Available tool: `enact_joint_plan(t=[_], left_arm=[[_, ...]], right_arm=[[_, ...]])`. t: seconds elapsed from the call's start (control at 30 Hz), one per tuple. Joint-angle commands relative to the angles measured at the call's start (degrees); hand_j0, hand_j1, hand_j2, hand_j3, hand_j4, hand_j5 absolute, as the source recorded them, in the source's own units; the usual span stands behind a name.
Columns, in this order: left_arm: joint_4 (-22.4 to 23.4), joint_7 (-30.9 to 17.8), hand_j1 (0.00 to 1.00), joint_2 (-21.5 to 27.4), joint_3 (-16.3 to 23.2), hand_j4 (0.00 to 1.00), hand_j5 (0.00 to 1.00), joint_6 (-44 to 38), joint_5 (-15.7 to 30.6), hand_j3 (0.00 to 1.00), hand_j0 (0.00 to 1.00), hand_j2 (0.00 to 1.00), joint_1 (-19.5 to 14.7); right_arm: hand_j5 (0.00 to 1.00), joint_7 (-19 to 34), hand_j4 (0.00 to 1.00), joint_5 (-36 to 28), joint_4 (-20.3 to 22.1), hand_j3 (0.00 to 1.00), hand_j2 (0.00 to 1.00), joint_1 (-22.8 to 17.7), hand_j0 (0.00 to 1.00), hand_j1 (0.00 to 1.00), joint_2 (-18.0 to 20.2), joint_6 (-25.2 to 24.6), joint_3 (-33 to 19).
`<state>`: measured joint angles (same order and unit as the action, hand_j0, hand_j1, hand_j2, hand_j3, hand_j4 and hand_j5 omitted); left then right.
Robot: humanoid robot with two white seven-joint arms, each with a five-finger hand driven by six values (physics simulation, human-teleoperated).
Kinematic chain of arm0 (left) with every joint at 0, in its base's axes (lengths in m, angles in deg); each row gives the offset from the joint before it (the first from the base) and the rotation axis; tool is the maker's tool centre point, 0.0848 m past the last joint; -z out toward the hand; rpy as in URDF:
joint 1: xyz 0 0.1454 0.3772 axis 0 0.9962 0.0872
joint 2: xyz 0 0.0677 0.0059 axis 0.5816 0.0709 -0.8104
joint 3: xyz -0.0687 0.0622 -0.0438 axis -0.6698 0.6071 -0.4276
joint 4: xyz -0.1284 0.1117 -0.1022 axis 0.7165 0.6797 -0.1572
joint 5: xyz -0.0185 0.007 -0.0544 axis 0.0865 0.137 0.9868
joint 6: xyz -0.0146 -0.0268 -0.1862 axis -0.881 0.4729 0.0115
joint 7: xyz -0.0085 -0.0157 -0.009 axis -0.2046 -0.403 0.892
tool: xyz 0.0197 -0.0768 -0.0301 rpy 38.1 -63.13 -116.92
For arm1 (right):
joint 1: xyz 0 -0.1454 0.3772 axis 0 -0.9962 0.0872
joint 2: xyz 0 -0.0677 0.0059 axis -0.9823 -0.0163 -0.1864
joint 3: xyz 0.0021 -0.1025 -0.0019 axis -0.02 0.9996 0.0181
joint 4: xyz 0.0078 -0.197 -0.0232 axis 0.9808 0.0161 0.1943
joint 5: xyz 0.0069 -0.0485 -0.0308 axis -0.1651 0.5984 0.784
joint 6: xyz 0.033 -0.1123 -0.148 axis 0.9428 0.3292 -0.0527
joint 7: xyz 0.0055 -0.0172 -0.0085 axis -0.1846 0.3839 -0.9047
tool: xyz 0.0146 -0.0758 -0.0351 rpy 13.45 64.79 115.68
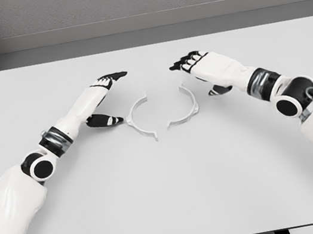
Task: Assemble PVC drainage pipe clamps
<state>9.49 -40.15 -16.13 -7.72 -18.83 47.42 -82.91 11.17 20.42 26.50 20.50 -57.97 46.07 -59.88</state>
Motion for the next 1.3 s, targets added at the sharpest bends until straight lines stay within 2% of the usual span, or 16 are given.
enact_joint_plan(t=[0.0,0.3,0.43,0.5,1.1,1.2,1.27], left_arm=[[-0.6,0.05,1.0,0.27,-0.03,1.0,1.0,0.0,0.52,1.0,1.0,1.0,0.0],[-3.5,0.05,1.0,2.29,0.06,1.0,1.0,0.0,0.78,1.0,1.0,1.0,1.93],[-5.09,0.05,1.0,2.38,-0.03,1.0,1.0,0.0,0.78,1.0,1.0,1.0,2.81],[-5.17,0.05,1.0,2.38,-0.03,1.0,1.0,0.0,0.78,1.0,1.0,1.0,2.81],[-5.0,0.05,1.0,2.38,-0.21,1.0,1.0,0.0,0.78,1.0,1.0,1.0,2.9],[-5.0,0.05,1.0,2.38,-0.21,1.0,1.0,0.0,0.69,1.0,1.0,1.0,2.99],[-5.0,0.05,1.0,2.38,-0.21,1.0,1.0,0.0,0.69,1.0,1.0,1.0,2.99]], right_arm=[[1.0,-0.03,1.0,-0.02,-2.38,1.0,1.0,0.0,1.0,1.0,-1.19,-0.14,0.4],[1.0,-0.12,1.0,2.88,-13.02,1.0,1.0,5.63,1.0,1.0,-7.78,0.12,0.75],[1.0,-0.03,1.0,3.05,-13.63,1.0,1.0,6.24,1.0,1.0,-9.01,-0.05,2.07],[1.0,-0.12,1.0,3.76,-15.39,1.0,1.0,6.95,1.0,1.0,-9.89,-0.05,2.69],[1.0,-0.03,1.0,3.85,-15.39,1.0,1.0,7.3,1.0,1.0,-11.91,-0.23,2.78],[1.0,-0.03,1.0,3.76,-15.48,1.0,1.0,8.09,1.0,1.0,-11.74,-1.46,2.07],[1.0,0.06,1.0,3.41,-15.13,1.0,1.0,8.09,1.0,1.0,-11.3,-1.46,-1.7]])
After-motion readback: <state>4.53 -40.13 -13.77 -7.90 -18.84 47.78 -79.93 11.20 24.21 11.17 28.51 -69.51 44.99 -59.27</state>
